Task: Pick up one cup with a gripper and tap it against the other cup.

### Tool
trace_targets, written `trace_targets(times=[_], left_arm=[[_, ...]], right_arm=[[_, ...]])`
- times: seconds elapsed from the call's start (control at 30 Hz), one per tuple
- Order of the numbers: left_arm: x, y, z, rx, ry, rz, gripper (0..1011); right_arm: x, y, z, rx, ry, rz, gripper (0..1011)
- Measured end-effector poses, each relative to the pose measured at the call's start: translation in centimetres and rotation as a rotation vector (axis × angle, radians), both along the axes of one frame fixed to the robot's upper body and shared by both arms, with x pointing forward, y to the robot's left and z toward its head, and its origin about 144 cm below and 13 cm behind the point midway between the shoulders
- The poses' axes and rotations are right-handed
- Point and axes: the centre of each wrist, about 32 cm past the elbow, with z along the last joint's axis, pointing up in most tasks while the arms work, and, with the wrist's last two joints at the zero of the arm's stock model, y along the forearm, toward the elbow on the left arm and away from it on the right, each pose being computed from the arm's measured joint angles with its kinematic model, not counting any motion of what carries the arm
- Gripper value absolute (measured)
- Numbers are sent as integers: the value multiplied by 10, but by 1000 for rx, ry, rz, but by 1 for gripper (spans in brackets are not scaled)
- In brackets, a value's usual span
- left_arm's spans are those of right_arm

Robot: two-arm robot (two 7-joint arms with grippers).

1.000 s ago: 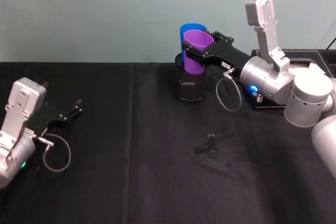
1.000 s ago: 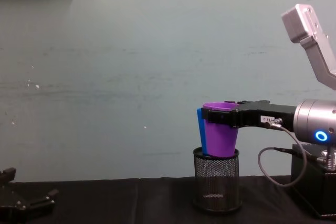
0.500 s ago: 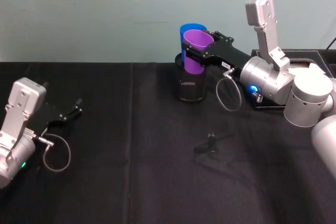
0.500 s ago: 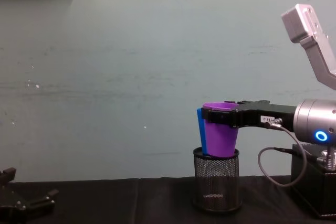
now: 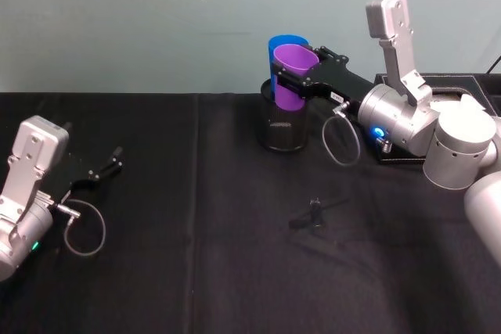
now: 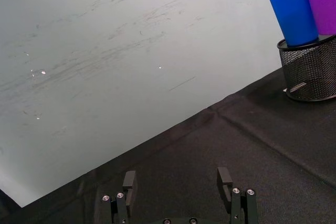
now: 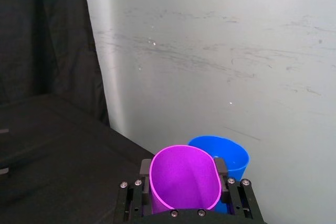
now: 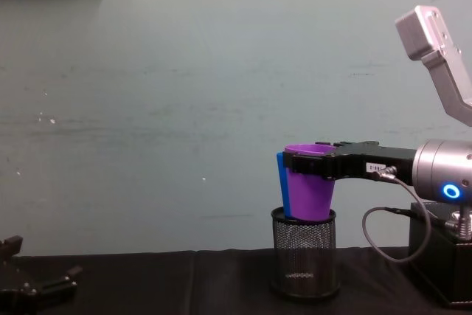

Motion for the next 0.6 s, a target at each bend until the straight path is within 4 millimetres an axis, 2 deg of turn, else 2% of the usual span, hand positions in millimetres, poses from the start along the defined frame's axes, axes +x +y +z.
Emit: trace_targets(times=[0.6], left_arm=[[0,0,0,0,0,0,1000]], right_arm=[[0,0,0,0,0,0,716]])
